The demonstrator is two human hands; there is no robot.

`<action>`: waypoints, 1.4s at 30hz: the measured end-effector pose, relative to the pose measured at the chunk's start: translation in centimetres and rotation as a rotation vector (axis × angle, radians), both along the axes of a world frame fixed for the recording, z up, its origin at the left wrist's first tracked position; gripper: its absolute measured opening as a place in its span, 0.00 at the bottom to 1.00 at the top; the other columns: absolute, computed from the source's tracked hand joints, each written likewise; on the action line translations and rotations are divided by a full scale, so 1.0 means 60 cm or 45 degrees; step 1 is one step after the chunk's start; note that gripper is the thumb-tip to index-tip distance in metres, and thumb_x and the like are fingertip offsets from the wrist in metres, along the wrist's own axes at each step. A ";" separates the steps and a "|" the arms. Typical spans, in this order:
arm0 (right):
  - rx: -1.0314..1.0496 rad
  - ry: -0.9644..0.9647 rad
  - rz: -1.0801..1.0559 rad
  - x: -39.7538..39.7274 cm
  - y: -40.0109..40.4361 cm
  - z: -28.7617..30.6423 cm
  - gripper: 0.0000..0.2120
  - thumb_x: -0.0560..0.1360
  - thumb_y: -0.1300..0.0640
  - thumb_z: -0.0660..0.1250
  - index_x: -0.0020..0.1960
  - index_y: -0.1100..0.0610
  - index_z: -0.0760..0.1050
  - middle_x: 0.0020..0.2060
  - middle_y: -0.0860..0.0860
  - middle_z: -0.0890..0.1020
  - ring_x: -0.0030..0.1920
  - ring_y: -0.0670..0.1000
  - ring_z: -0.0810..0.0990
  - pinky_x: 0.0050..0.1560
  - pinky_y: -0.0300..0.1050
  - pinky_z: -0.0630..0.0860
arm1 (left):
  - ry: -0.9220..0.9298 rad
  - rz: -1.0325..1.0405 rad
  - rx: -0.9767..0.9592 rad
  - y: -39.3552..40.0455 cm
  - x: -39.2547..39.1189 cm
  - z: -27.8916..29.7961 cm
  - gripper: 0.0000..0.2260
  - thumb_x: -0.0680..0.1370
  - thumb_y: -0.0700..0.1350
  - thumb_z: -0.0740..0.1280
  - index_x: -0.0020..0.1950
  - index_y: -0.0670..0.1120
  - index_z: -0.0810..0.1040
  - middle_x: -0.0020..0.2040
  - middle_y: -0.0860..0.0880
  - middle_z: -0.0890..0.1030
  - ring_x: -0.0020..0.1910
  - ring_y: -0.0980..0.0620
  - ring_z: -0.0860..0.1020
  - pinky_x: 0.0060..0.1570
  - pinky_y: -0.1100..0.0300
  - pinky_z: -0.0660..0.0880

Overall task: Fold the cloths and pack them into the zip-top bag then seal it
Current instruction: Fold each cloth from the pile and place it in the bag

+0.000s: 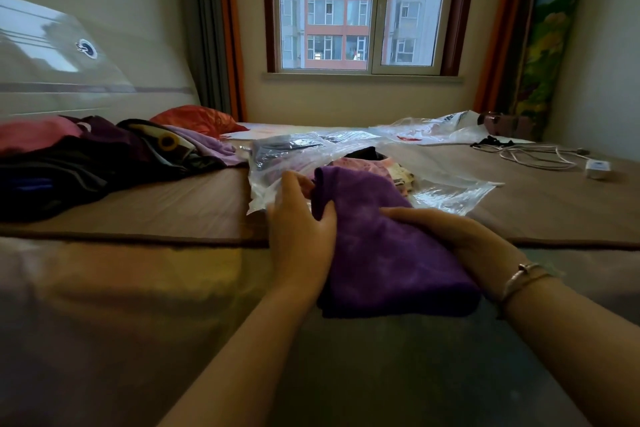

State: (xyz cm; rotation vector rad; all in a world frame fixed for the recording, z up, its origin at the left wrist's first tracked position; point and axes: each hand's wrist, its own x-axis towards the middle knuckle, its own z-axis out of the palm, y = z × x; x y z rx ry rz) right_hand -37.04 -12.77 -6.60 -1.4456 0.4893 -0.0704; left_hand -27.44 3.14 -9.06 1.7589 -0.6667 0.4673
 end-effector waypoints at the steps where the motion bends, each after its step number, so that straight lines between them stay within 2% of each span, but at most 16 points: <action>1: -0.109 0.024 -0.059 0.019 -0.009 0.010 0.27 0.63 0.52 0.75 0.59 0.59 0.76 0.46 0.57 0.84 0.41 0.55 0.84 0.43 0.48 0.82 | -0.148 0.178 0.138 0.003 0.013 0.001 0.13 0.75 0.49 0.70 0.55 0.50 0.70 0.55 0.53 0.71 0.55 0.51 0.69 0.48 0.64 0.66; 3: -0.326 0.004 -0.187 0.056 -0.027 0.034 0.23 0.65 0.54 0.76 0.57 0.57 0.76 0.45 0.57 0.84 0.41 0.55 0.83 0.39 0.47 0.81 | -0.257 0.381 0.294 0.001 0.046 0.012 0.14 0.74 0.50 0.71 0.56 0.53 0.72 0.63 0.50 0.67 0.60 0.47 0.65 0.51 0.62 0.61; 7: -0.509 -0.122 -0.268 0.125 -0.054 0.065 0.05 0.73 0.63 0.71 0.44 0.58 0.75 0.30 0.52 0.81 0.28 0.49 0.81 0.24 0.38 0.77 | -0.524 0.404 0.565 -0.033 0.115 0.049 0.25 0.72 0.50 0.72 0.65 0.50 0.66 0.68 0.46 0.65 0.66 0.43 0.65 0.63 0.53 0.67; 10: -0.828 -0.232 -0.392 0.177 -0.097 0.066 0.10 0.72 0.64 0.71 0.51 0.56 0.76 0.39 0.53 0.81 0.39 0.52 0.81 0.39 0.43 0.79 | -0.431 0.285 0.704 -0.081 0.149 0.085 0.28 0.73 0.44 0.69 0.70 0.49 0.62 0.64 0.45 0.72 0.61 0.43 0.72 0.59 0.51 0.69; 13: -1.222 -0.380 -0.520 0.214 -0.134 0.069 0.10 0.72 0.62 0.68 0.51 0.52 0.72 0.40 0.48 0.78 0.45 0.52 0.78 0.45 0.43 0.71 | -0.314 0.219 0.540 -0.118 0.177 0.120 0.09 0.78 0.40 0.61 0.57 0.47 0.75 0.49 0.46 0.80 0.49 0.44 0.79 0.42 0.55 0.70; 17: -1.371 -0.626 -0.749 0.272 -0.183 0.070 0.13 0.78 0.55 0.62 0.61 0.55 0.71 0.52 0.53 0.78 0.53 0.54 0.76 0.59 0.50 0.74 | -0.277 0.140 0.275 -0.155 0.210 0.159 0.08 0.82 0.42 0.57 0.50 0.44 0.75 0.43 0.48 0.79 0.41 0.50 0.77 0.35 0.60 0.68; 20: -1.492 -0.280 -0.732 0.306 -0.216 0.075 0.22 0.80 0.44 0.55 0.69 0.55 0.65 0.59 0.59 0.76 0.58 0.60 0.76 0.62 0.56 0.72 | -0.291 0.048 0.167 -0.177 0.234 0.177 0.06 0.83 0.44 0.55 0.50 0.45 0.70 0.41 0.49 0.76 0.38 0.53 0.75 0.34 0.64 0.67; 22: -1.425 0.209 -0.560 0.313 -0.235 0.075 0.26 0.82 0.46 0.51 0.73 0.63 0.59 0.66 0.63 0.71 0.65 0.62 0.71 0.66 0.52 0.65 | -0.304 0.001 0.128 -0.188 0.249 0.179 0.07 0.82 0.50 0.58 0.49 0.46 0.66 0.40 0.51 0.73 0.38 0.54 0.73 0.32 0.68 0.63; 24: -1.487 0.478 -0.555 0.313 -0.245 0.065 0.28 0.83 0.48 0.51 0.74 0.67 0.55 0.70 0.64 0.67 0.69 0.62 0.67 0.68 0.52 0.63 | -0.304 -0.089 0.123 -0.194 0.256 0.175 0.17 0.76 0.56 0.67 0.50 0.46 0.64 0.42 0.52 0.70 0.41 0.54 0.71 0.35 0.66 0.64; 26: -1.820 0.504 -0.721 0.320 -0.252 0.046 0.30 0.80 0.44 0.57 0.73 0.63 0.56 0.69 0.63 0.67 0.67 0.63 0.68 0.67 0.56 0.67 | -0.317 -0.155 0.164 -0.196 0.255 0.167 0.26 0.69 0.59 0.73 0.52 0.47 0.62 0.45 0.51 0.70 0.44 0.53 0.71 0.39 0.63 0.66; 28: -2.045 0.444 -0.685 0.323 -0.243 0.024 0.31 0.78 0.41 0.58 0.72 0.58 0.56 0.67 0.61 0.67 0.64 0.62 0.70 0.62 0.59 0.72 | -0.374 -0.101 0.242 -0.200 0.252 0.157 0.25 0.71 0.53 0.74 0.52 0.48 0.59 0.46 0.51 0.70 0.45 0.53 0.73 0.35 0.68 0.66; 31: -2.010 0.451 -0.318 0.312 -0.222 -0.012 0.33 0.76 0.34 0.53 0.75 0.47 0.48 0.73 0.58 0.56 0.71 0.64 0.59 0.65 0.70 0.63 | -0.383 -0.007 0.231 -0.200 0.245 0.150 0.13 0.77 0.42 0.67 0.56 0.46 0.64 0.44 0.49 0.74 0.40 0.54 0.73 0.28 0.69 0.65; 33: -1.918 0.540 -0.045 0.301 -0.215 -0.025 0.39 0.74 0.31 0.56 0.76 0.41 0.38 0.77 0.54 0.40 0.75 0.65 0.43 0.65 0.77 0.49 | -0.389 -0.027 0.175 -0.201 0.243 0.147 0.11 0.79 0.42 0.64 0.60 0.44 0.69 0.44 0.47 0.78 0.38 0.54 0.74 0.29 0.69 0.64; 35: -1.925 0.545 0.052 0.305 -0.214 -0.035 0.42 0.74 0.34 0.58 0.75 0.39 0.33 0.76 0.53 0.33 0.75 0.65 0.35 0.63 0.80 0.48 | -0.419 -0.042 0.161 -0.200 0.240 0.146 0.11 0.81 0.43 0.62 0.63 0.45 0.71 0.45 0.49 0.78 0.37 0.57 0.73 0.31 0.70 0.65; 38: -2.092 0.489 0.044 0.340 -0.213 -0.042 0.36 0.78 0.38 0.55 0.75 0.39 0.32 0.75 0.53 0.32 0.74 0.65 0.33 0.62 0.80 0.54 | -0.461 -0.137 0.088 -0.200 0.239 0.141 0.11 0.82 0.43 0.59 0.62 0.43 0.75 0.45 0.48 0.80 0.34 0.61 0.72 0.36 0.79 0.67; 42: -2.128 0.552 -0.104 0.428 -0.228 -0.049 0.30 0.81 0.43 0.51 0.75 0.39 0.36 0.76 0.52 0.35 0.75 0.63 0.34 0.63 0.79 0.54 | -0.510 -0.178 0.097 -0.203 0.246 0.133 0.11 0.82 0.42 0.60 0.62 0.41 0.76 0.52 0.46 0.81 0.46 0.59 0.75 0.41 0.84 0.65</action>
